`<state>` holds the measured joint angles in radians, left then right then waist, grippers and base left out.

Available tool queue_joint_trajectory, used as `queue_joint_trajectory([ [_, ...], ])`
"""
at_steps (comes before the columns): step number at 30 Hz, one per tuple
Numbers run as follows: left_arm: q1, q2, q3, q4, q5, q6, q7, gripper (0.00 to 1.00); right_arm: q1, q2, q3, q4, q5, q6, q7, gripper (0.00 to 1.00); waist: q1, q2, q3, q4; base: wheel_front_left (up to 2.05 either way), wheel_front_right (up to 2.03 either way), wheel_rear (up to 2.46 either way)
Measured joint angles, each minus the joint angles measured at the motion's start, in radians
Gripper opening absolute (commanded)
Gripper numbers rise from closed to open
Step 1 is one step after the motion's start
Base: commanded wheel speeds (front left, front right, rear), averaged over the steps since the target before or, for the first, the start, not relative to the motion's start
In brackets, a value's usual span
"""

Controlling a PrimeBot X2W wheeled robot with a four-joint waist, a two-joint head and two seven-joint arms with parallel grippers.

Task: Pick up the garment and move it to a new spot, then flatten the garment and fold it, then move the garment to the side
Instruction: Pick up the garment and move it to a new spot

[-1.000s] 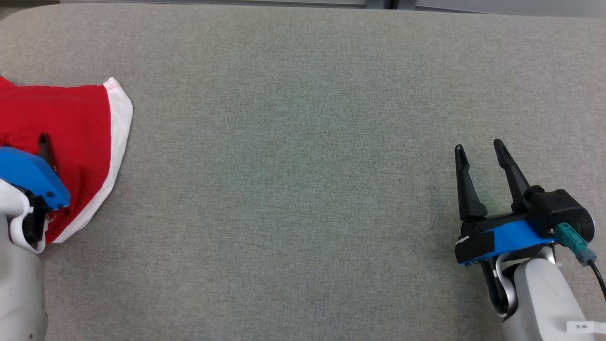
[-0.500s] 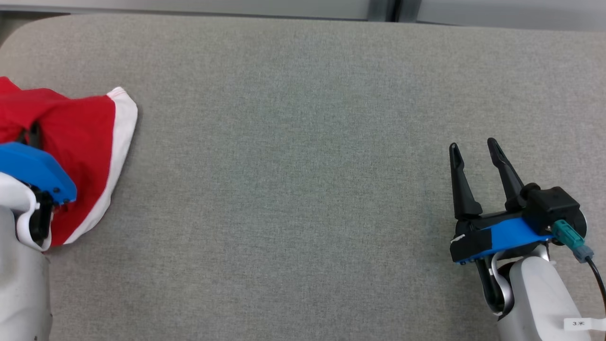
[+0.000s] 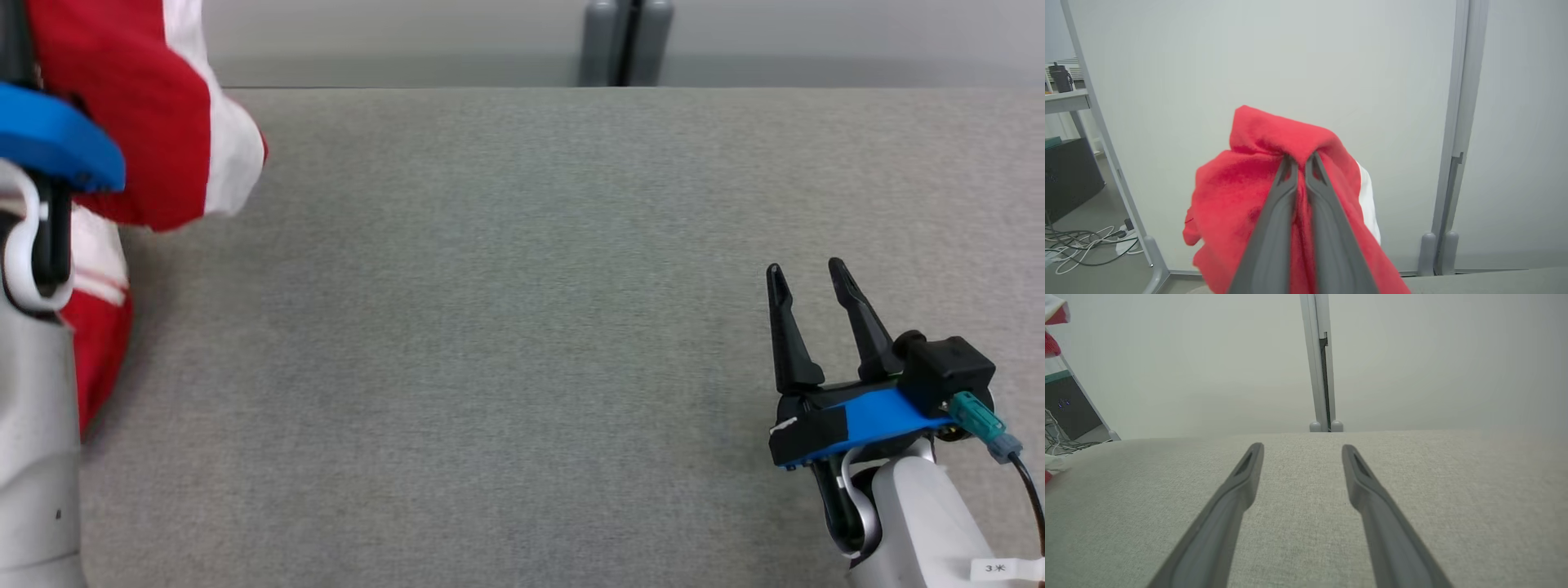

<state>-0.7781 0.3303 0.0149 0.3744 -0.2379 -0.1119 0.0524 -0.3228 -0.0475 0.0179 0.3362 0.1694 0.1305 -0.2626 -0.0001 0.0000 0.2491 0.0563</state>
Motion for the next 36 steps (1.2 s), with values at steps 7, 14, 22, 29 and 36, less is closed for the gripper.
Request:
queue_joint_trajectory([
  [7, -0.118, -0.042, -0.093, -0.169, -0.007, -0.008, 0.044, 0.00, 0.014, 0.000, -0.003, -0.002, 0.040, 0.000, 0.000, 1.00, 0.0000, 0.0000, -0.002, -0.097, 0.00, 0.00, 0.00],
  [14, -0.188, -0.088, -0.182, -0.206, -0.045, -0.012, 0.069, 0.00, 0.020, 0.000, 0.004, -0.002, 0.072, 0.000, 0.000, 1.00, 0.0001, 0.0000, 0.010, -0.223, 0.00, 0.00, 0.00],
  [22, -0.114, -0.130, -0.264, -0.132, -0.069, -0.014, 0.028, 0.00, 0.024, -0.001, 0.003, -0.007, 0.106, 0.000, 0.000, 1.00, 0.0001, 0.0000, 0.006, -0.330, 0.00, 0.00, 0.00],
  [29, 0.055, -0.176, -0.308, -0.011, -0.089, -0.014, -0.057, 0.00, 0.030, -0.001, 0.005, -0.009, 0.113, 0.000, 0.000, 1.00, 0.0001, 0.0001, 0.010, -0.343, 0.00, 0.00, 0.00],
  [36, 0.196, -0.225, -0.384, 0.149, -0.098, -0.014, -0.121, 0.00, 0.028, -0.001, 0.004, -0.010, 0.086, 0.000, 0.000, 1.00, 0.0001, 0.0000, 0.011, -0.321, 0.00, 0.00, 0.00],
])
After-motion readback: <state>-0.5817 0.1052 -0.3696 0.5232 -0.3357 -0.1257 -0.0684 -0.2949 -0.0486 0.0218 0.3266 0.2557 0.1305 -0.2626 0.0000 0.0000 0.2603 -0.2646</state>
